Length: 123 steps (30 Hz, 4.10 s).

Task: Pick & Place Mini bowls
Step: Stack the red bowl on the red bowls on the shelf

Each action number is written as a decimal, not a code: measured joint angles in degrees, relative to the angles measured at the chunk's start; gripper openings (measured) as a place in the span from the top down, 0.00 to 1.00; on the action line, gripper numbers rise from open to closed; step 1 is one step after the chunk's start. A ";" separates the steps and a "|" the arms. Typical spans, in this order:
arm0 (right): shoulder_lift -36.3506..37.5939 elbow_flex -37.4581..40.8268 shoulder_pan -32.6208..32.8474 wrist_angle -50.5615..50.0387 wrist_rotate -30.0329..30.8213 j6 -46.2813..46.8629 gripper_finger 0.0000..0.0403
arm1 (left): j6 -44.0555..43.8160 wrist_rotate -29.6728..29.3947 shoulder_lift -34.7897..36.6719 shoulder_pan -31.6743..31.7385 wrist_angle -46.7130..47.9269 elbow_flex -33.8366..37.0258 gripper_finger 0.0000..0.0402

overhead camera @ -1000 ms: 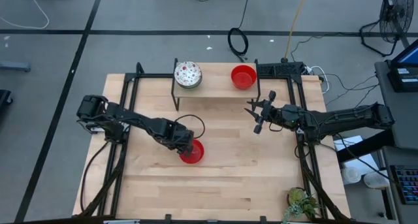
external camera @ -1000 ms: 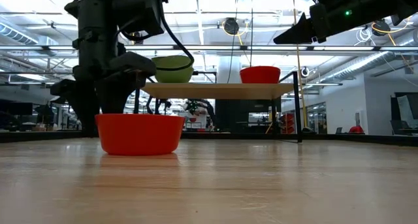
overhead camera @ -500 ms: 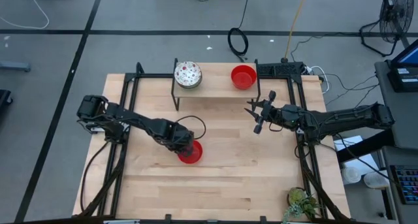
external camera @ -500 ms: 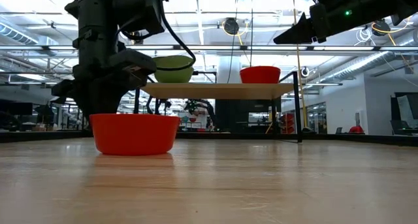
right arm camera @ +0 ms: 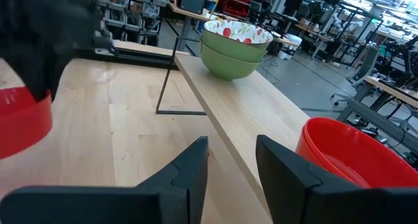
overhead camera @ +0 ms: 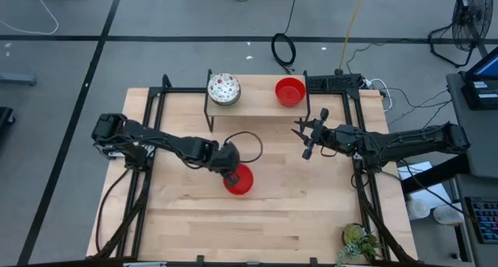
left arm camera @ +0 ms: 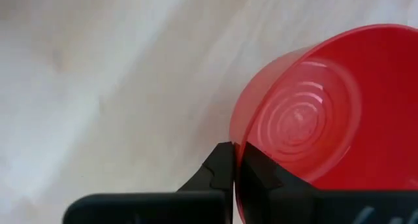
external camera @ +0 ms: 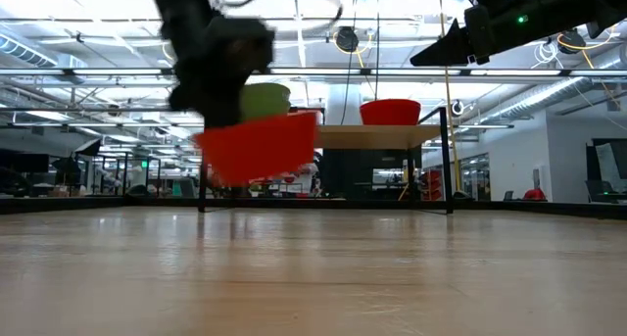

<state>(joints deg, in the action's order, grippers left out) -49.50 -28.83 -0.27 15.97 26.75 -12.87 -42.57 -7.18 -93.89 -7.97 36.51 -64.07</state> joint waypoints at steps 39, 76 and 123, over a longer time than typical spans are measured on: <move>-22.25 -5.44 -0.19 36.40 3.60 -12.46 0.34 | 93.21 -48.42 0.07 9.33 -33.68 -19.00 0.99; -31.28 -16.84 -0.96 35.91 16.47 -24.00 1.00 | 76.12 -44.21 0.05 7.94 -29.27 -18.95 0.78; -38.90 -74.57 -42.38 -55.29 -36.71 4.13 1.00 | 59.31 -2.25 21.55 12.35 1.74 -18.95 0.70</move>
<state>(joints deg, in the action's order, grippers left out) -88.40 -103.39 -42.65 -39.33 -9.96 -8.74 16.74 -9.43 -72.34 4.39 38.25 -83.02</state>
